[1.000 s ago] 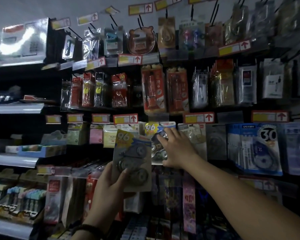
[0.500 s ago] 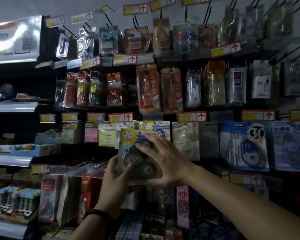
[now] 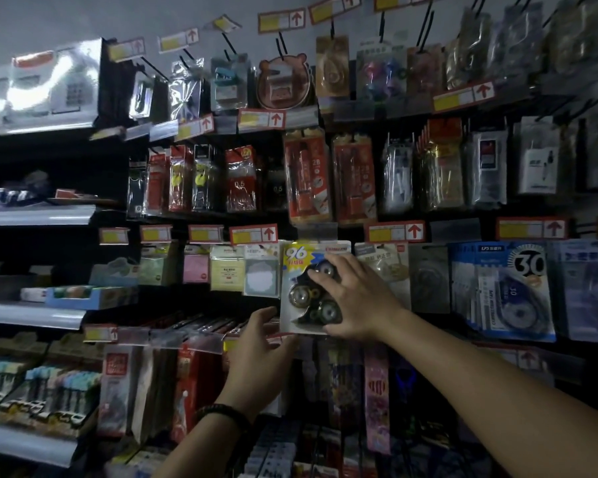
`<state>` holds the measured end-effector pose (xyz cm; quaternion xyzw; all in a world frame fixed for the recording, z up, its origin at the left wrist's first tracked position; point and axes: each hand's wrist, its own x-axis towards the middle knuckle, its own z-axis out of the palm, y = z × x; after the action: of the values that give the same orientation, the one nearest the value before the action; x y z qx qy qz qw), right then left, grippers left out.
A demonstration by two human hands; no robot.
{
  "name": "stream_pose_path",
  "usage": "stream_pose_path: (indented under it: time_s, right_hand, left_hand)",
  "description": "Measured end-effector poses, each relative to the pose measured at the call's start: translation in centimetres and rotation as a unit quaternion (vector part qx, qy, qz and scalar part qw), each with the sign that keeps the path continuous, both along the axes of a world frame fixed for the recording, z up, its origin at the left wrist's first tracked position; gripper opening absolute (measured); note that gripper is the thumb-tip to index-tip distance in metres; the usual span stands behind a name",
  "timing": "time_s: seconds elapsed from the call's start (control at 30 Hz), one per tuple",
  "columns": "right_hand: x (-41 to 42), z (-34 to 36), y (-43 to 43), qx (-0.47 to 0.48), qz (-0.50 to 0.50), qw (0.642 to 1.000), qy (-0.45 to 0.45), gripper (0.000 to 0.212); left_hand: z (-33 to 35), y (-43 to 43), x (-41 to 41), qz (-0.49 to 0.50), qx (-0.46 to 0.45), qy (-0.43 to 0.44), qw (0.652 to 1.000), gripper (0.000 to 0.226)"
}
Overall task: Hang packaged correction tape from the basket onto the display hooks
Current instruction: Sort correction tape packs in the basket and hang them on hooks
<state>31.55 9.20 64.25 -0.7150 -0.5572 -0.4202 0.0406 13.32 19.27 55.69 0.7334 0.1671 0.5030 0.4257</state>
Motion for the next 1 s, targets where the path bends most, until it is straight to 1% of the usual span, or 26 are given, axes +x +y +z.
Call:
stream_pose_path:
  time_s: [0.13,0.2,0.3,0.5,0.8,0.9,1.0]
  right_hand:
    - [0.0,0.9,1.0,-0.008,-0.037,0.999,-0.015,0.111]
    - [0.0,1.1,1.4,-0.006,-0.05,0.998,-0.024,0.109]
    - [-0.3,1.2,1.8,0.003,-0.063,0.998,-0.022,0.108]
    - [-1.0,1.3,2.0,0.028,-0.071,0.997,-0.027,0.108]
    - [-1.3,1.3,2.3,-0.014,-0.113,0.993,-0.02,0.107]
    - [-1.3,0.5,2.7,-0.011,-0.126,0.992,-0.02,0.107]
    - [-1.2,-0.4,2.3,-0.003,-0.114,0.993,0.008,0.108]
  left_hand:
    - [-0.2,0.2,-0.2,0.006,0.008,0.021,1.0,0.039]
    - [-0.2,0.2,-0.3,0.016,0.013,0.016,1.0,0.046]
    - [-0.2,0.5,-0.5,0.017,-0.003,-0.01,1.0,0.057]
    - [-0.6,0.9,-0.8,0.0,-0.009,-0.004,1.0,0.056]
    - [-1.2,0.4,-1.3,-0.003,-0.025,0.026,0.999,0.042]
    - [-1.5,0.1,-1.4,-0.008,-0.008,0.034,0.999,0.041]
    - [-1.9,-0.7,-2.0,-0.008,0.037,0.073,0.997,0.024]
